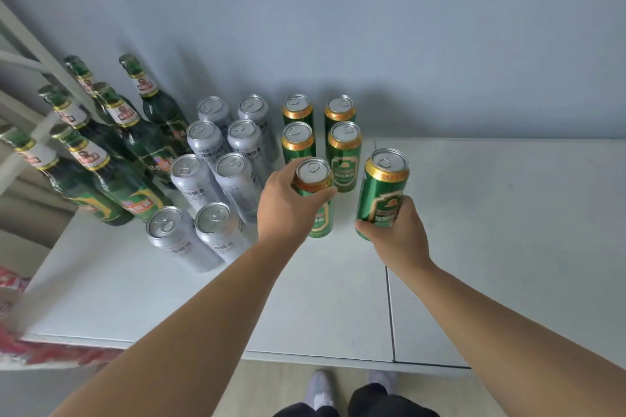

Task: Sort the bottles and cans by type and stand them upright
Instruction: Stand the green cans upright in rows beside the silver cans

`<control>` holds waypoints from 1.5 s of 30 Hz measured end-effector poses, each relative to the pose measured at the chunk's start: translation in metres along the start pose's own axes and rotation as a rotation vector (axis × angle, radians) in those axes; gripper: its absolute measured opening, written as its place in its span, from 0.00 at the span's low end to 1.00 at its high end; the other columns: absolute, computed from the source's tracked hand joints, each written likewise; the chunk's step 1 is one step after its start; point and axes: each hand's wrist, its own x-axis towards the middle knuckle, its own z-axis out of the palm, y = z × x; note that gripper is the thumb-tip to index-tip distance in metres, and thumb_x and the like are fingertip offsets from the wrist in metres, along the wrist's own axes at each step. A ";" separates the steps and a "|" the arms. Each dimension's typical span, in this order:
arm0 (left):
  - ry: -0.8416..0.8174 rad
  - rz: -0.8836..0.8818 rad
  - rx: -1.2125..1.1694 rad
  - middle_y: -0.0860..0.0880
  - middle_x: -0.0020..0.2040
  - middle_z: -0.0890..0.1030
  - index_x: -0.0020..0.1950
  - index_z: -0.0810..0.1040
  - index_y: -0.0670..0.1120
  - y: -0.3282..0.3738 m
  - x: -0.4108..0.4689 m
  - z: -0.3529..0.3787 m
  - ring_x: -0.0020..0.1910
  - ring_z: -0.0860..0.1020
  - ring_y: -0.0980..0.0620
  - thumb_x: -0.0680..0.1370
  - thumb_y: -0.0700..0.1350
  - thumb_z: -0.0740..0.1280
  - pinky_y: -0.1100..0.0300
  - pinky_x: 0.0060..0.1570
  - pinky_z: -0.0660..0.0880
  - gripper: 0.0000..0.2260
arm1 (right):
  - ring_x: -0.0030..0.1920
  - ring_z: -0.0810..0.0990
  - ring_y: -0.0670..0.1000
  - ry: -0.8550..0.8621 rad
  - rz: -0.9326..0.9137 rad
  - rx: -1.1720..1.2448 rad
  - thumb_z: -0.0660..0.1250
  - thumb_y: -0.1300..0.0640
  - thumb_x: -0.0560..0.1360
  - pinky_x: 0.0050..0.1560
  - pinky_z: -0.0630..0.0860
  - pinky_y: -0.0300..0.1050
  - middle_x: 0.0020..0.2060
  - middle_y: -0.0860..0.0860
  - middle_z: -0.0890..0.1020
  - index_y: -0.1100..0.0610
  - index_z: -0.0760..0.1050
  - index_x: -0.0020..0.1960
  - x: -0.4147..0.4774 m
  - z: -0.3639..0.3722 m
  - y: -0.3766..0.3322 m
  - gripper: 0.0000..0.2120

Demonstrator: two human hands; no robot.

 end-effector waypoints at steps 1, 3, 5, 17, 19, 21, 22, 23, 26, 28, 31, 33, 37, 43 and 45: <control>0.009 -0.010 -0.002 0.56 0.54 0.79 0.62 0.78 0.62 -0.003 0.002 0.000 0.53 0.79 0.57 0.68 0.57 0.78 0.54 0.56 0.79 0.23 | 0.45 0.81 0.44 -0.006 -0.004 -0.009 0.80 0.51 0.65 0.37 0.72 0.38 0.46 0.43 0.81 0.51 0.70 0.57 0.004 0.005 0.001 0.26; 0.026 -0.029 -0.007 0.56 0.55 0.79 0.63 0.78 0.63 -0.010 0.006 0.001 0.54 0.78 0.57 0.68 0.57 0.78 0.54 0.57 0.78 0.24 | 0.46 0.81 0.46 -0.017 -0.011 -0.024 0.80 0.51 0.65 0.38 0.72 0.39 0.47 0.45 0.81 0.51 0.70 0.57 0.011 0.017 0.002 0.26; 0.037 -0.051 -0.022 0.56 0.56 0.78 0.65 0.77 0.63 -0.014 0.008 0.001 0.55 0.78 0.57 0.69 0.56 0.79 0.56 0.58 0.77 0.25 | 0.47 0.81 0.50 -0.022 -0.013 -0.046 0.80 0.51 0.64 0.39 0.72 0.42 0.49 0.47 0.81 0.52 0.70 0.57 0.015 0.027 0.005 0.27; 0.019 -0.022 0.051 0.59 0.59 0.74 0.75 0.69 0.58 -0.025 0.013 0.000 0.57 0.75 0.58 0.72 0.56 0.78 0.59 0.60 0.73 0.34 | 0.49 0.81 0.53 0.012 -0.074 -0.097 0.80 0.50 0.63 0.45 0.79 0.49 0.50 0.48 0.80 0.52 0.69 0.58 0.033 0.062 0.015 0.29; 0.006 -0.013 0.062 0.58 0.61 0.75 0.75 0.69 0.60 -0.028 0.013 0.000 0.60 0.76 0.57 0.72 0.56 0.77 0.57 0.61 0.75 0.34 | 0.50 0.81 0.53 -0.005 -0.092 -0.115 0.79 0.49 0.63 0.47 0.80 0.51 0.50 0.48 0.80 0.52 0.69 0.58 0.037 0.063 0.015 0.30; 0.009 -0.008 0.046 0.59 0.61 0.76 0.74 0.69 0.62 -0.030 0.012 0.002 0.59 0.77 0.58 0.72 0.56 0.77 0.56 0.61 0.76 0.32 | 0.50 0.81 0.53 -0.015 -0.107 -0.128 0.80 0.48 0.63 0.47 0.81 0.51 0.51 0.48 0.80 0.52 0.69 0.59 0.040 0.063 0.016 0.30; 0.011 -0.008 0.034 0.59 0.61 0.76 0.73 0.69 0.63 -0.030 0.012 0.003 0.59 0.77 0.59 0.72 0.56 0.77 0.56 0.61 0.76 0.32 | 0.51 0.81 0.53 -0.014 -0.115 -0.132 0.80 0.48 0.63 0.47 0.80 0.51 0.51 0.49 0.80 0.52 0.70 0.59 0.039 0.062 0.016 0.30; 0.014 -0.009 0.022 0.59 0.61 0.76 0.73 0.69 0.64 -0.031 0.012 0.004 0.59 0.77 0.59 0.72 0.55 0.77 0.56 0.61 0.77 0.32 | 0.51 0.81 0.52 -0.009 -0.123 -0.133 0.81 0.48 0.63 0.47 0.80 0.50 0.51 0.49 0.80 0.53 0.70 0.59 0.038 0.062 0.017 0.30; 0.006 -0.012 0.003 0.59 0.61 0.76 0.73 0.69 0.64 -0.033 0.013 0.005 0.60 0.77 0.57 0.72 0.56 0.77 0.53 0.62 0.77 0.32 | 0.52 0.80 0.52 -0.003 -0.133 -0.122 0.81 0.49 0.64 0.49 0.80 0.49 0.53 0.50 0.80 0.53 0.69 0.61 0.035 0.064 0.017 0.32; 0.006 0.000 0.011 0.58 0.61 0.76 0.74 0.69 0.62 -0.033 0.015 0.004 0.60 0.77 0.57 0.72 0.55 0.77 0.53 0.63 0.77 0.32 | 0.54 0.80 0.53 -0.023 -0.121 -0.117 0.80 0.51 0.64 0.49 0.81 0.50 0.54 0.49 0.80 0.53 0.69 0.62 0.035 0.064 0.017 0.32; 0.026 0.007 0.019 0.56 0.61 0.76 0.74 0.70 0.59 -0.033 0.020 0.001 0.59 0.76 0.56 0.72 0.56 0.77 0.52 0.63 0.77 0.32 | 0.54 0.80 0.52 -0.052 -0.112 -0.120 0.79 0.53 0.65 0.49 0.80 0.50 0.54 0.48 0.79 0.51 0.68 0.62 0.035 0.062 0.018 0.31; 0.027 0.017 0.019 0.55 0.62 0.76 0.74 0.70 0.57 -0.034 0.021 0.001 0.60 0.76 0.55 0.72 0.55 0.78 0.51 0.63 0.77 0.32 | 0.54 0.80 0.52 -0.053 -0.119 -0.142 0.79 0.52 0.66 0.50 0.80 0.49 0.55 0.49 0.80 0.52 0.68 0.63 0.035 0.061 0.019 0.31; 0.017 0.014 0.016 0.56 0.63 0.75 0.75 0.69 0.57 -0.035 0.019 0.001 0.60 0.75 0.57 0.73 0.54 0.78 0.53 0.64 0.76 0.33 | 0.54 0.81 0.53 -0.049 -0.112 -0.156 0.79 0.51 0.66 0.49 0.79 0.48 0.55 0.49 0.80 0.53 0.68 0.64 0.035 0.061 0.019 0.31; 0.011 -0.005 0.015 0.57 0.64 0.74 0.77 0.67 0.58 -0.036 0.019 0.003 0.63 0.75 0.55 0.73 0.55 0.77 0.52 0.65 0.76 0.34 | 0.54 0.81 0.53 -0.043 -0.091 -0.148 0.80 0.51 0.66 0.50 0.79 0.48 0.56 0.49 0.80 0.52 0.68 0.64 0.033 0.063 0.017 0.32; 0.022 0.001 0.020 0.56 0.65 0.74 0.77 0.67 0.57 -0.036 0.018 0.005 0.63 0.75 0.55 0.73 0.55 0.77 0.53 0.65 0.76 0.35 | 0.55 0.81 0.53 -0.050 -0.084 -0.145 0.80 0.51 0.66 0.50 0.80 0.48 0.56 0.49 0.80 0.52 0.68 0.63 0.033 0.063 0.015 0.32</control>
